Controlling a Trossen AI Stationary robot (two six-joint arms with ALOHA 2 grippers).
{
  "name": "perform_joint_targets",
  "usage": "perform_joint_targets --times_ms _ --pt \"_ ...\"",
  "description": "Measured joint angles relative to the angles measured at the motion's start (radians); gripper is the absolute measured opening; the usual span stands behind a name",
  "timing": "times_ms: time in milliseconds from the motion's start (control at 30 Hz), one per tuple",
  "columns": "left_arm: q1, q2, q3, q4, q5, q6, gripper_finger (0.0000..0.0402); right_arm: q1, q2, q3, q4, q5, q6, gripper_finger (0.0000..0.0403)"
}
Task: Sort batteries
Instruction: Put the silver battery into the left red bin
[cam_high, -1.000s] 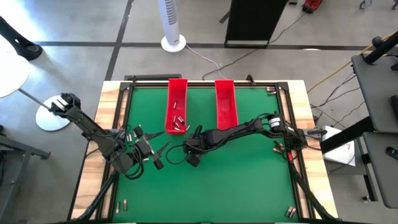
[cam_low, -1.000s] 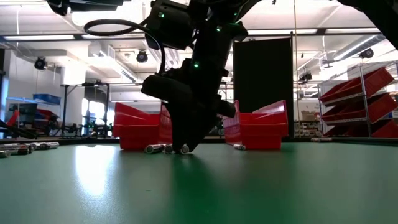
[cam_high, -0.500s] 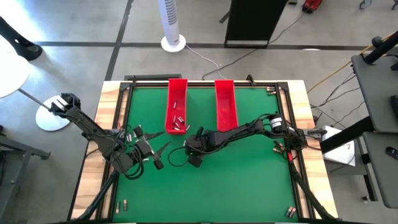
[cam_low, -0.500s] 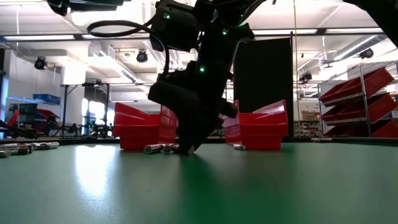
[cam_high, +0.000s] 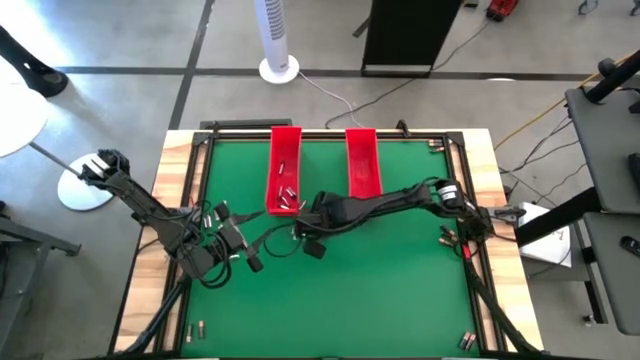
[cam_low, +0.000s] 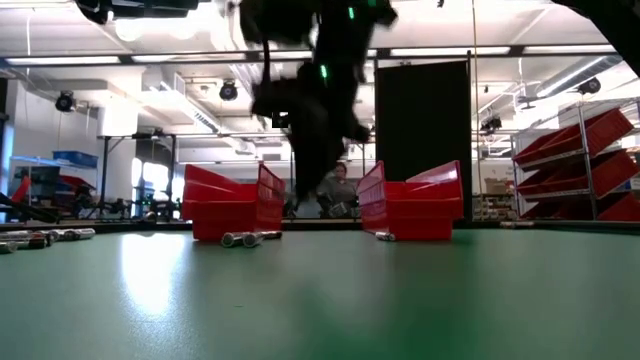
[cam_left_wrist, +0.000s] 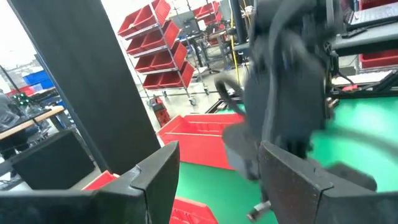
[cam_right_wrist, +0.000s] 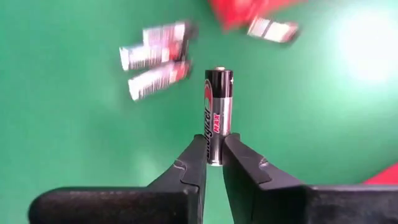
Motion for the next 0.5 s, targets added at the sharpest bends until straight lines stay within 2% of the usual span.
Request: perform_joint_targets --times_ms 200,367,500 --pt "0.0 0.0 0.0 0.0 -0.004 0.005 0.0199 -0.02 0.001 0.145 0.049 0.177 -0.166 0.0019" --pt "0.0 0.0 0.0 -0.002 0.004 -0.042 0.0199 -0.075 -0.001 0.175 0.164 0.189 -0.268 0.001" --pt "0.0 0.0 0.0 -0.008 0.004 -0.049 0.0199 -0.116 0.008 0.164 0.238 0.186 -0.269 0.0019"
